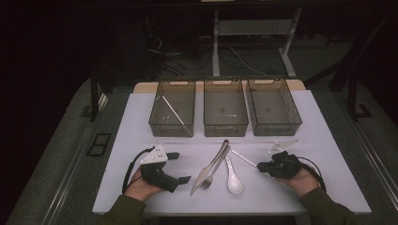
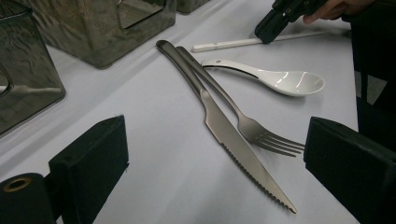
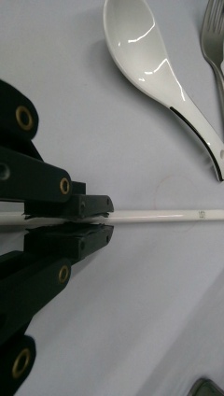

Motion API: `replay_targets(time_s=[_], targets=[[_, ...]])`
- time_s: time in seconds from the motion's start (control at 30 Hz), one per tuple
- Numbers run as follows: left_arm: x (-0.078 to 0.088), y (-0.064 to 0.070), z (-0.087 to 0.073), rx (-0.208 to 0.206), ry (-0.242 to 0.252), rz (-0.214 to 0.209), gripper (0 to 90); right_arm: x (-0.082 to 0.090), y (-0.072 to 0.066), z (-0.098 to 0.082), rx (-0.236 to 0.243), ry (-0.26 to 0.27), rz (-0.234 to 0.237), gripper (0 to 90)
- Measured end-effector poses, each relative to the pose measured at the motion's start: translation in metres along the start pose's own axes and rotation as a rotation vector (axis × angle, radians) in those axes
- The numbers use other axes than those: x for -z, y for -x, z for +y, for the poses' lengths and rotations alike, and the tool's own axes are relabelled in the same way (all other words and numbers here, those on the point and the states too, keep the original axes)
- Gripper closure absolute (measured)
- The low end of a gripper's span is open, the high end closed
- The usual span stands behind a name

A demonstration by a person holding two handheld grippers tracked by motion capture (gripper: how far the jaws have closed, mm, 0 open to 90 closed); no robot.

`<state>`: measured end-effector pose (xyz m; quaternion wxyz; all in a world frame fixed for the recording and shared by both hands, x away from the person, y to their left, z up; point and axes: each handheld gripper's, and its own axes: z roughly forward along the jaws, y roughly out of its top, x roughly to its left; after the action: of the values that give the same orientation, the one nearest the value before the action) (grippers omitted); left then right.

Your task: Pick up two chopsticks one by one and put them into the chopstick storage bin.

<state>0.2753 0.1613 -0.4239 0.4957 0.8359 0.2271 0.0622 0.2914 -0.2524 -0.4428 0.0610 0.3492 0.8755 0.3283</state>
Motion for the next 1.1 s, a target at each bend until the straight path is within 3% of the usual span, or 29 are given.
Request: replay_targets(time_s=[0.37, 0.6, 1.1], targets=[[0.000, 0.000, 0.000, 0.007, -0.003, 0.011, 3.8, 0.018, 0.008, 0.003, -0.040, 0.069, 0.025, 84.3], [-0.001, 0.000, 0.000, 0.006, -0.003, 0.011, 3.7, 0.024, 0.007, 0.010, -0.024, 0.098, 0.039, 84.3], [0.000, -0.002, 0.000, 0.024, 0.007, 0.038, 0.0, 0.033, 0.003, 0.044, -0.026, 0.150, 0.056, 84.3]])
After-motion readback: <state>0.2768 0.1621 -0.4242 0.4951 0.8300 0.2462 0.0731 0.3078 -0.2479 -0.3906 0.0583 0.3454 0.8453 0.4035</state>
